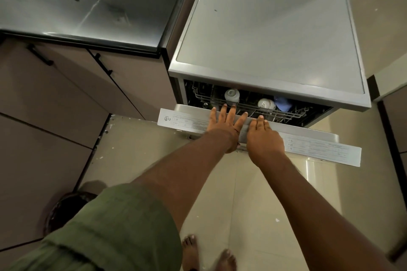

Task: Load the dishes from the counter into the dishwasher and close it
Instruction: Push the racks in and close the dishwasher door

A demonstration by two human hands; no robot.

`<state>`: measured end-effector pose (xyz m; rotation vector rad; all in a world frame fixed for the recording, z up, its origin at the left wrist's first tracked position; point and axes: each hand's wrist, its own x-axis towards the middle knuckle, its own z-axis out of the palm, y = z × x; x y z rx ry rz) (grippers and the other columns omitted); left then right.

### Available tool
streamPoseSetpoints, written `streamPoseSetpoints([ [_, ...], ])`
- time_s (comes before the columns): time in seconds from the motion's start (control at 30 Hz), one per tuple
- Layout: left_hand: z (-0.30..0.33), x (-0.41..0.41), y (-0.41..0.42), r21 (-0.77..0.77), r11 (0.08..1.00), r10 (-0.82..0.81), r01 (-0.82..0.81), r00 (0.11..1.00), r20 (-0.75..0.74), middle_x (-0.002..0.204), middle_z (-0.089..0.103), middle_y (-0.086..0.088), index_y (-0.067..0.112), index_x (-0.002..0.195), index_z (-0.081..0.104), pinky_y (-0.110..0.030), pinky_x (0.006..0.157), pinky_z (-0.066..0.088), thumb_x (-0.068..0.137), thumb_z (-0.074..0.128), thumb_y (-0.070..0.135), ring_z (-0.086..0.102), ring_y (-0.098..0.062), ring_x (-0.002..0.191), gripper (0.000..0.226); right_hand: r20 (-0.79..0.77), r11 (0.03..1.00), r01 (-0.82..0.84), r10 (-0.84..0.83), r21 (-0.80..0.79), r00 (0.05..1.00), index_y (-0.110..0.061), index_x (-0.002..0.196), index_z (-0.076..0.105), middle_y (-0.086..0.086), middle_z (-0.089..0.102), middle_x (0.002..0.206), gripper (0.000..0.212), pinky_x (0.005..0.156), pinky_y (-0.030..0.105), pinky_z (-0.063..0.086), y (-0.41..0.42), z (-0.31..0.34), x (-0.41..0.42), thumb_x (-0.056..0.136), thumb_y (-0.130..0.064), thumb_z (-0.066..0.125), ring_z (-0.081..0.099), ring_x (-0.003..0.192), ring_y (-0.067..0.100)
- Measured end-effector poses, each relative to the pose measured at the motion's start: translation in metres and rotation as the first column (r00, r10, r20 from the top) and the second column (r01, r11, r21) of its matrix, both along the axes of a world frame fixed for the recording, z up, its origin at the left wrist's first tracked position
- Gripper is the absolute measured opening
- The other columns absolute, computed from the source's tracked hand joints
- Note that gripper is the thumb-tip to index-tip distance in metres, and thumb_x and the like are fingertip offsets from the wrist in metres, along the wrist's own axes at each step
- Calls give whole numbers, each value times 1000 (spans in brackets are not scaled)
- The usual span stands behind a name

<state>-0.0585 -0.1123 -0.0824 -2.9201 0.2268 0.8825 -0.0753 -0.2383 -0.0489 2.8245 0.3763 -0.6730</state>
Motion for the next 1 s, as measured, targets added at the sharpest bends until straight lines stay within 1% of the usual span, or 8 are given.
streamPoseSetpoints([
  [0.23, -2, 4, 1, 5, 1000, -4, 4, 1000, 6, 169, -28, -14, 32, 159, -29, -66, 122, -14, 99, 61, 54, -25, -41, 156, 111, 19, 1000, 6, -6, 19, 1000, -1, 164, 1, 22, 0, 173, 94, 124, 45, 30, 1, -1, 4, 100, -22, 66, 8, 162, 33],
  [0.37, -1, 6, 1, 3, 1000, -9, 9, 1000, 11, 170, -27, -14, 32, 159, -29, -66, 123, -13, 99, 60, 55, -24, -41, 156, 110, 12, 999, 10, -10, 38, 1000, -1, 164, 1, 22, 0, 173, 93, 125, 45, 28, 0, -1, 8, 101, -22, 65, 7, 162, 33],
  [0.47, -1, 9, 1, 7, 1000, -10, 10, 1000, 2, 170, -27, -14, 32, 159, -30, -66, 122, -14, 99, 61, 54, -25, -41, 155, 111, 5, 999, 9, -10, 45, 1000, -1, 164, 0, 22, -1, 173, 90, 126, 45, 26, -1, -2, 9, 102, -21, 62, 6, 162, 33],
  [0.63, 2, 12, 0, 24, 1000, 1, -1, 1000, -13, 170, -26, -15, 31, 158, -31, -66, 123, -13, 99, 61, 50, -24, -40, 156, 111, -35, 999, -10, 12, 47, 999, 0, 164, 0, 24, -2, 173, 88, 126, 44, 26, -1, 2, 15, 103, -20, 59, 4, 162, 34],
  [0.8, 9, 15, 0, 30, 999, 17, -16, 1000, -13, 170, -27, -14, 31, 159, -29, -64, 123, -13, 102, 57, 51, -24, -38, 157, 105, -82, 997, -19, 25, 70, 996, 2, 164, 0, 27, -1, 172, 78, 128, 43, 23, -4, 7, 24, 108, -23, 48, 6, 161, 37],
  [0.9, 10, 18, 1, 33, 999, 9, -9, 1000, 17, 171, -24, -15, 31, 160, -27, -64, 123, -12, 102, 54, 55, -21, -37, 157, 102, -61, 997, -43, 48, 67, 997, 3, 164, 0, 28, 1, 171, 72, 127, 43, 26, -5, 5, 30, 110, -24, 40, 8, 161, 39],
  [0.97, 10, 24, 1, 44, 999, 2, -3, 1000, 28, 171, -21, -15, 31, 161, -25, -64, 124, -9, 102, 50, 59, -19, -37, 158, 100, -13, 995, -84, 85, 62, 996, 1, 164, 3, 27, 5, 171, 72, 127, 43, 24, -6, 4, 34, 110, -26, 42, 12, 160, 38],
  [1.0, 10, 28, 1, 50, 999, -1, 0, 999, 36, 171, -20, -16, 31, 162, -23, -64, 124, -8, 102, 50, 60, -19, -38, 158, 99, 42, 990, -118, 115, 72, 992, 0, 164, 6, 26, 7, 171, 73, 127, 44, 23, -8, 3, 35, 109, -26, 45, 14, 159, 38],
])
